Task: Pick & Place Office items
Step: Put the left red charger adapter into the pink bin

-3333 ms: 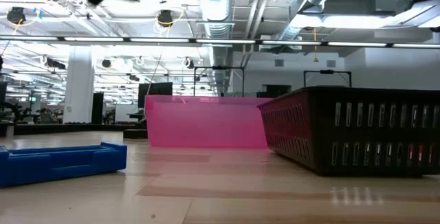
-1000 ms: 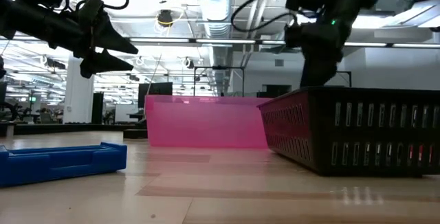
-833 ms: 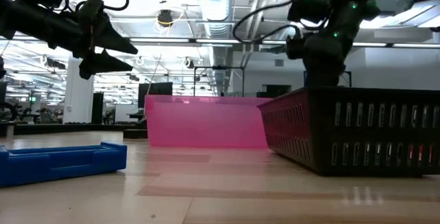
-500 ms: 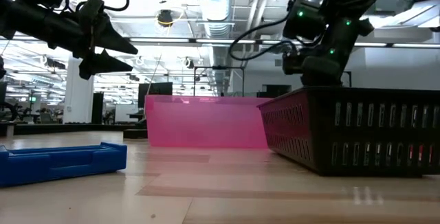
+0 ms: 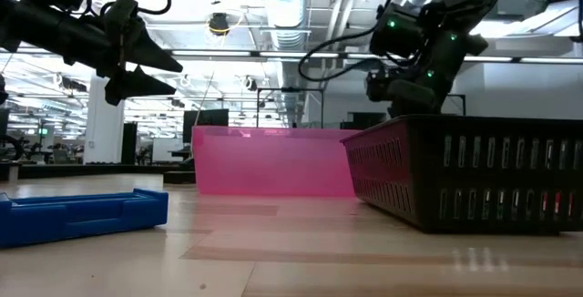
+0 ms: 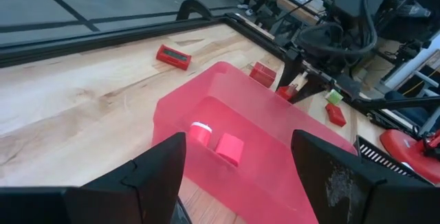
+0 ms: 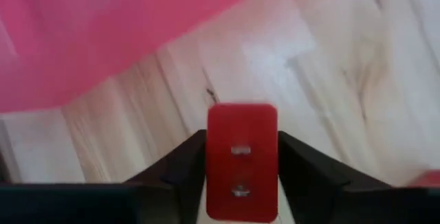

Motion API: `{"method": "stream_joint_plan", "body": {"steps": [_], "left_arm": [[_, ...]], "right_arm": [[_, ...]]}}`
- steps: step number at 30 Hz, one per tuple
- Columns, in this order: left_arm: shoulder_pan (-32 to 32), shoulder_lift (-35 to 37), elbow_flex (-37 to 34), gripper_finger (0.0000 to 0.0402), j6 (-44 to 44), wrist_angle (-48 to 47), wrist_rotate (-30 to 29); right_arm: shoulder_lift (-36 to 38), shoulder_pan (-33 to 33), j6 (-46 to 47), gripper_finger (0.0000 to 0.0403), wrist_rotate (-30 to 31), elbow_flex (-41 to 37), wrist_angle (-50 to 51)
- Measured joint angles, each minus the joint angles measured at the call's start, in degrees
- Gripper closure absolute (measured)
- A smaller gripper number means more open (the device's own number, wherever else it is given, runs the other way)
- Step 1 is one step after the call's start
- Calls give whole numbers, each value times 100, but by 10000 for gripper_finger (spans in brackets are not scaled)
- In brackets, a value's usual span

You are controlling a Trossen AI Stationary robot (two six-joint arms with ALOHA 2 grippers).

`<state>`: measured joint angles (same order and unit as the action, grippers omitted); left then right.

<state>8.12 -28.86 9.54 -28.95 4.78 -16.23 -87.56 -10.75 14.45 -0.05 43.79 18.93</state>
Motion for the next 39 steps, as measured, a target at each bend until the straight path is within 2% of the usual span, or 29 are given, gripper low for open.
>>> {"method": "stream_joint_plan", "body": {"steps": [2,3,12,18,23,26,29,34,37,39], "left_arm": [[0,0,0,142,-1,2,0],[0,0,0,142,-1,6,0],[0,0,0,142,-1,44,0],[0,0,0,142,-2,46,0],[0,0,0,142,-2,48,-2],[-2,0,0,142,-2,88,-1],[-2,0,2,142,-2,115,0],[-2,0,2,142,-2,137,0],[-2,0,4,142,-2,148,-1],[-2,0,4,142,-2,173,1]], "right_arm": [[77,-33,-33,289,-3,0,-10],[120,-37,-37,292,-5,0,-13],[1004,45,350,291,-236,258,353],[1401,379,942,291,-372,586,-428],[537,440,1593,291,-790,598,-1688],[-78,310,1857,281,-915,922,-2110],[-684,143,1771,273,-907,1478,-1701],[-1562,-61,1083,290,-915,2316,-617],[-1828,-141,871,282,-1139,2489,-576],[-1879,-187,869,262,-1143,2578,-636]]}}
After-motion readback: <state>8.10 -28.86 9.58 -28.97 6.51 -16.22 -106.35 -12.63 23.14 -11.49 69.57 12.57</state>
